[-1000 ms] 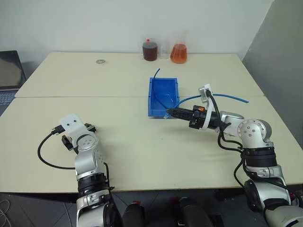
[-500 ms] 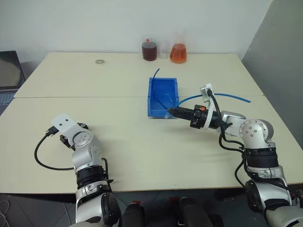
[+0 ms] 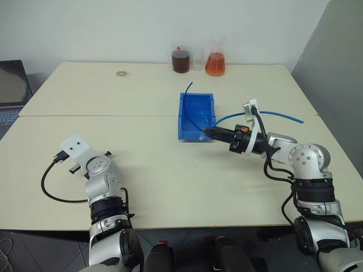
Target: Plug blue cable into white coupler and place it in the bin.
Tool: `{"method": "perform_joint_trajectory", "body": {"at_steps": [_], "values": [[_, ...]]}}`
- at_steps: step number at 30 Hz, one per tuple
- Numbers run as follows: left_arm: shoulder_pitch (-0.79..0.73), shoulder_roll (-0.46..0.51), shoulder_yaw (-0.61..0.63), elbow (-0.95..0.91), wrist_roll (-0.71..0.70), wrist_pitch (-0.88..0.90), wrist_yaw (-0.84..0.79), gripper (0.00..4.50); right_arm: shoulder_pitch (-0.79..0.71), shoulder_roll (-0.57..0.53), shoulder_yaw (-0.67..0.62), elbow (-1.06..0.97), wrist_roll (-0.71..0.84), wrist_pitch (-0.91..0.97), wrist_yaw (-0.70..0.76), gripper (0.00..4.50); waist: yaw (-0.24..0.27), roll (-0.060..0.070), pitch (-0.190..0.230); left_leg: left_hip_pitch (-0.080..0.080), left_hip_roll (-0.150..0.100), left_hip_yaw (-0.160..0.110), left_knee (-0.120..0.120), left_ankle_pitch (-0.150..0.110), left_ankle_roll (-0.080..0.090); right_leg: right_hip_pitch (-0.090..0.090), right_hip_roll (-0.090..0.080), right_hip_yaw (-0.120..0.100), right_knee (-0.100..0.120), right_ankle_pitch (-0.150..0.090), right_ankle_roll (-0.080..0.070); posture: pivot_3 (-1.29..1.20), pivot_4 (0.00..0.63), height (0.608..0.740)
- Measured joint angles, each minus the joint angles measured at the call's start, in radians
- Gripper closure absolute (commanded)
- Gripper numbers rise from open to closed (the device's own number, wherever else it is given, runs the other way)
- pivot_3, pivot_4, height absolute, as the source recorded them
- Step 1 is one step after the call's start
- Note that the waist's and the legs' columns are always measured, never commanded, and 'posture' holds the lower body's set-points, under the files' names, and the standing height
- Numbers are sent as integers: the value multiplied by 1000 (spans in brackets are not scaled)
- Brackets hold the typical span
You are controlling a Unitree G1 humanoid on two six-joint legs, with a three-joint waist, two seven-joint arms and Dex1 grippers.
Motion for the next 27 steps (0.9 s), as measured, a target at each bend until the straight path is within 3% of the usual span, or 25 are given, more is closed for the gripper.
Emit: {"method": "perform_joint_trajectory", "body": {"at_steps": [4,7,13,15,20,24,27], "values": [[22,33,-35,-16,-2,33,-58,3685,1,0,-1,-3,0,0,-1,4314,-1,0,0,0,0,0,0,0,0,0,0,0,0,0,0,0,150,740],[104,128,-131,-105,2,96,-219,3685,1,-1,-3,-15,0,0,-4,4314,-2,0,0,-1,0,0,-1,0,0,-1,0,0,0,0,0,0,150,740],[212,307,-244,-355,-155,164,-690,3685,12,-13,-6,-26,0,-1,-14,4314,0,0,0,-1,0,1,-1,0,0,-1,-1,0,-1,1,-3,0,150,740],[260,401,-327,-464,-248,181,-925,3685,17,-11,-3,-41,-1,-2,-14,4314,1,0,1,-1,0,1,-1,0,-1,-1,-2,0,-1,0,0,0,150,740],[281,541,-513,-558,-321,157,-1320,3685,14,-30,34,-46,-39,-27,12,4314,-2,1,2,-1,0,3,-1,0,0,-1,-1,1,-2,-1,0,0,150,740],[265,550,-656,-519,-291,39,-1527,3685,-8,-57,100,-46,-99,-76,73,4314,-3,3,3,-1,0,3,-1,0,0,-2,0,1,-2,-1,-1,0,150,740],[181,466,-747,-328,-213,-130,-1627,3685,-34,-98,189,-48,-188,-153,152,4314,0,4,3,-1,0,2,0,0,0,-2,0,1,-1,-1,-1,0,150,740]]}}
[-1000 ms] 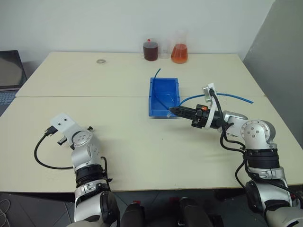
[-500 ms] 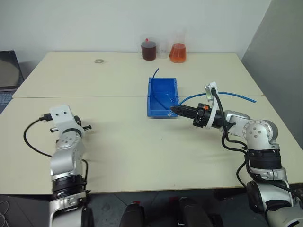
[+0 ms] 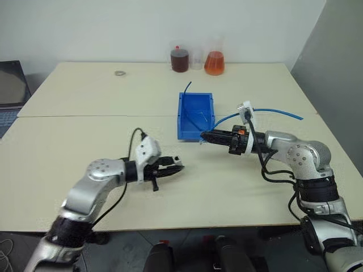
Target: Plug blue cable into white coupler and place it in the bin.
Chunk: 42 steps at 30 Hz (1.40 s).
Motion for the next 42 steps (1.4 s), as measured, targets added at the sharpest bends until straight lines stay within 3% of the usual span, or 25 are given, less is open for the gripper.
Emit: {"method": "perform_joint_trajectory", "body": {"at_steps": [7,14,27,42], "values": [[-124,-84,-85,359,132,-300,-155,3685,55,-55,139,-41,-173,-207,128,4314,0,0,0,-2,0,0,0,0,0,-1,0,1,-2,0,0,0,150,740],[-159,-122,-91,500,165,-415,-260,3685,91,-36,205,-50,-289,-362,163,4314,-2,0,0,-1,0,0,0,0,1,-1,1,1,-1,0,0,0,150,740],[-165,-130,-86,530,185,-469,-284,3685,144,27,269,3,-400,-465,185,4314,-1,0,0,0,0,0,1,0,1,0,1,1,0,0,0,0,150,740],[-144,-124,-78,470,182,-369,-269,3685,135,65,278,103,-457,-576,206,4314,-2,0,0,2,0,0,1,0,1,1,1,2,3,0,0,0,150,740]]}}
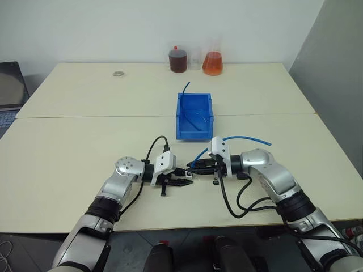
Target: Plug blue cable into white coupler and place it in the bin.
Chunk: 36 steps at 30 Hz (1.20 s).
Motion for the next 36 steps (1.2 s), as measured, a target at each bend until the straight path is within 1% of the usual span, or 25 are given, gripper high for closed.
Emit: {"method": "perform_joint_trajectory", "body": {"at_steps": [36], "values": [[14,6,0,-28,0,26,18,3685,1,12,4,3,-22,3,35,4314,0,0,0,1,0,0,0,0,0,0,0,0,1,0,0,0,150,740]]}}
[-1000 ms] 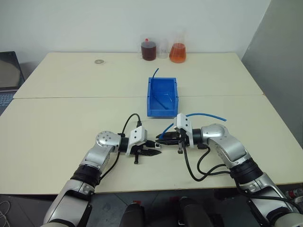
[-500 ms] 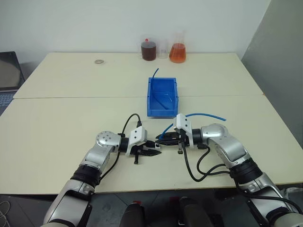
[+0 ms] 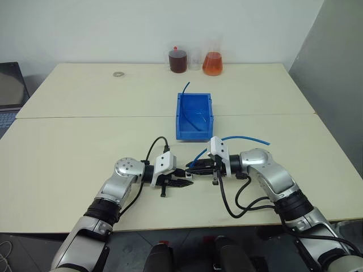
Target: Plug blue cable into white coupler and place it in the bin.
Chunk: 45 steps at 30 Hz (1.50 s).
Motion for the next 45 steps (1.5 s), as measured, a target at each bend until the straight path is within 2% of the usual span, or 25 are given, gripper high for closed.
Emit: {"method": "perform_joint_trajectory", "body": {"at_steps": [20,33,35,41,45], "values": [[-1,1,-1,6,1,-1,-1,3685,17,16,10,-6,-31,6,-12,4314,0,0,-1,1,0,0,0,0,0,1,0,0,1,0,0,0,150,740],[-1,10,-1,15,24,-2,19,3685,-37,33,60,98,-116,-105,8,4314,-5,0,-2,16,1,0,-1,0,0,11,2,3,3,0,0,0,150,740],[0,10,-1,15,24,-1,23,2987,-37,36,57,103,-116,-107,9,4314,-5,0,-2,16,1,0,-1,0,0,11,2,3,3,0,0,0,150,740],[6,20,32,-28,-3,34,23,1822,-32,58,12,112,-92,-47,-4,4314,-4,0,-3,17,1,0,-1,0,0,12,2,3,3,0,0,0,150,740],[51,53,81,-151,-47,122,52,1019,-21,67,-52,49,-28,131,-59,4314,-3,0,-2,15,1,1,-1,0,0,10,2,4,3,0,0,0,150,740]]}}
